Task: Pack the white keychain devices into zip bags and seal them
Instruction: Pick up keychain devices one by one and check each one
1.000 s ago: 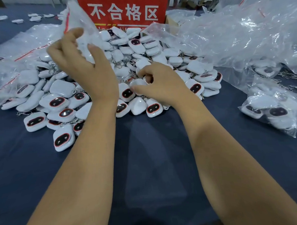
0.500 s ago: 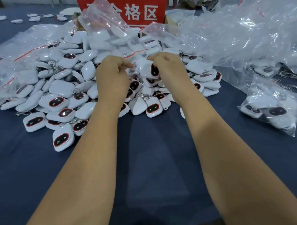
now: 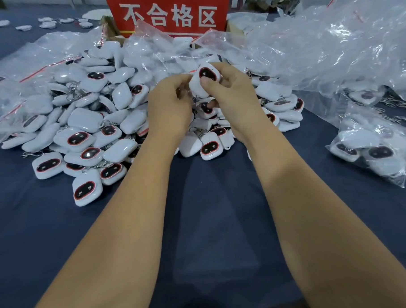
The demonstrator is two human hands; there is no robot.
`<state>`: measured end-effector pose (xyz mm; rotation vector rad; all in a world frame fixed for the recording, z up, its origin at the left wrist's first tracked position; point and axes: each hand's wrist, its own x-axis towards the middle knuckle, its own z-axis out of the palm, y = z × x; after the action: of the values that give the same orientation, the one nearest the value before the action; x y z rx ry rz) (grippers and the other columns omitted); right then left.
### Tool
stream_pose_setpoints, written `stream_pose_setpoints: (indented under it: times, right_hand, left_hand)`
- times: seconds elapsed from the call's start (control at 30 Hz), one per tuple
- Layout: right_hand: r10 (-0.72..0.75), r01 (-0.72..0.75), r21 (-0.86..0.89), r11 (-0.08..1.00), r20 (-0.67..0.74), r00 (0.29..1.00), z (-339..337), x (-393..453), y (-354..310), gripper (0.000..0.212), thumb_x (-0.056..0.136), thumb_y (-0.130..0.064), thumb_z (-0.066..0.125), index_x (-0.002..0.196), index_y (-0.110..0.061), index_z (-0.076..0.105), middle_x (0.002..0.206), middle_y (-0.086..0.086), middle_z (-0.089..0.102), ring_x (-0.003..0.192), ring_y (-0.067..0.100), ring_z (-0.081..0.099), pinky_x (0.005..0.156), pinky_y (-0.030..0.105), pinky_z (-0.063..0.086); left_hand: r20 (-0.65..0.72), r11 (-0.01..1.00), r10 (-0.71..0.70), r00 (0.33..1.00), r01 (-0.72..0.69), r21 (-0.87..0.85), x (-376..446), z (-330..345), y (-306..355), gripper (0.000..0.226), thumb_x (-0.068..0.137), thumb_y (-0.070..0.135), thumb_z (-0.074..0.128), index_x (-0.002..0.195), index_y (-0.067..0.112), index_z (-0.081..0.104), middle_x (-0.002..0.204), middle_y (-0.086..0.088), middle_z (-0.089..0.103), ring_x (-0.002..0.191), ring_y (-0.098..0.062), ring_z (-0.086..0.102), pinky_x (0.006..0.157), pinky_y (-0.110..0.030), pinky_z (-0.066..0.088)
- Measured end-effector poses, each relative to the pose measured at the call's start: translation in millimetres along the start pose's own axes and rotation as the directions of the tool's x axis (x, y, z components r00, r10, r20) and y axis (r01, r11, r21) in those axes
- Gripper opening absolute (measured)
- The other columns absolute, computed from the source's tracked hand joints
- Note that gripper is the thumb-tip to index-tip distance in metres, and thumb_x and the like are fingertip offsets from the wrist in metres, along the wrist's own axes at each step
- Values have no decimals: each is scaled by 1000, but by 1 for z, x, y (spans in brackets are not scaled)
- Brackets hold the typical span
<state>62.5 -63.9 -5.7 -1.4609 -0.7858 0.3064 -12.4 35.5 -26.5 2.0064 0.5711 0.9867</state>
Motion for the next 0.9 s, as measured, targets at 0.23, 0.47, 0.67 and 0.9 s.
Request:
stream_pose_setpoints:
  times: [0.23,0.47,0.67,0.9]
  right_hand:
    - [38,-40,-125,991,-17,999,7,0,10,22,91,-6,65,95,-26,55,102,17,70,87,31,68,77,39,58]
    - [54,-66,-97,993,-122,991,19,2,20,20,91,-10,61,98,-26,52,89,4,70,68,6,61,62,24,49]
    - [41,-53,-92,994,-134,990,24,7,21,16,93,-10,60,105,-19,62,90,5,73,73,10,65,67,28,54]
    - [43,-48,-120,992,-48,998,18,3,19,29,94,-1,52,115,-18,63,99,1,72,85,9,67,77,26,55]
  left_hand:
    - [16,927,-174,985,169,-334,-3,3,5,46,83,-7,41,97,20,76,89,-1,75,81,-15,70,72,-34,60]
    - [-7,889,-226,974,203,-412,-3,9,5,31,89,2,51,101,16,77,86,3,75,78,-9,66,75,-27,57]
    - [-2,887,-252,968,230,-401,-1,8,3,26,94,6,52,111,12,71,94,-2,74,80,-9,67,71,-25,55]
    - [9,872,-275,961,253,-419,-2,7,1,23,90,6,56,101,17,72,91,-2,74,83,-14,70,80,-36,60]
